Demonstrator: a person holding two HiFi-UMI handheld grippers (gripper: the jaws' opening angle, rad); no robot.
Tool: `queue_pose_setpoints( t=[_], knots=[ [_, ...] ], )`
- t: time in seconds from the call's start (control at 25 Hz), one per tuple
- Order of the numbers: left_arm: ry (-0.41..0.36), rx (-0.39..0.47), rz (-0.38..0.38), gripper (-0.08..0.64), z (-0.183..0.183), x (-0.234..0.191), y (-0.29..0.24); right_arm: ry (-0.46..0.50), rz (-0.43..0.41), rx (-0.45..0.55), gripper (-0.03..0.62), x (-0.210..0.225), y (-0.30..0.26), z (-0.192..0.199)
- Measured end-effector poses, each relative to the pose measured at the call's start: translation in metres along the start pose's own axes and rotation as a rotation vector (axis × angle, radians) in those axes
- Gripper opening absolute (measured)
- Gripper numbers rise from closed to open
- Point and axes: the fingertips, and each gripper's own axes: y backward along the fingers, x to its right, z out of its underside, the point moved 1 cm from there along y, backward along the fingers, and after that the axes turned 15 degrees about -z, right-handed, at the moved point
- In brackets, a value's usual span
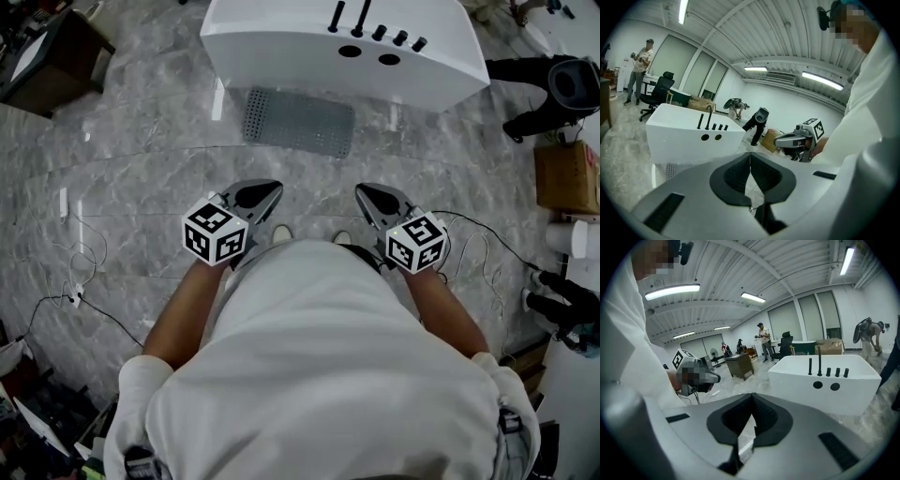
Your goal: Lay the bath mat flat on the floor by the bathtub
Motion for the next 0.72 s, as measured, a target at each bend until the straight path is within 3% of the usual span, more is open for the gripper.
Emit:
queue_pose_setpoints(
  t=[0.72],
  knots=[
    [0.005,-0.035,0.054,0.018,0.027,-0.014,0.008,-0.045,0.047,0.006,0.008,-0.022,-0.015,0.009]
  ],
)
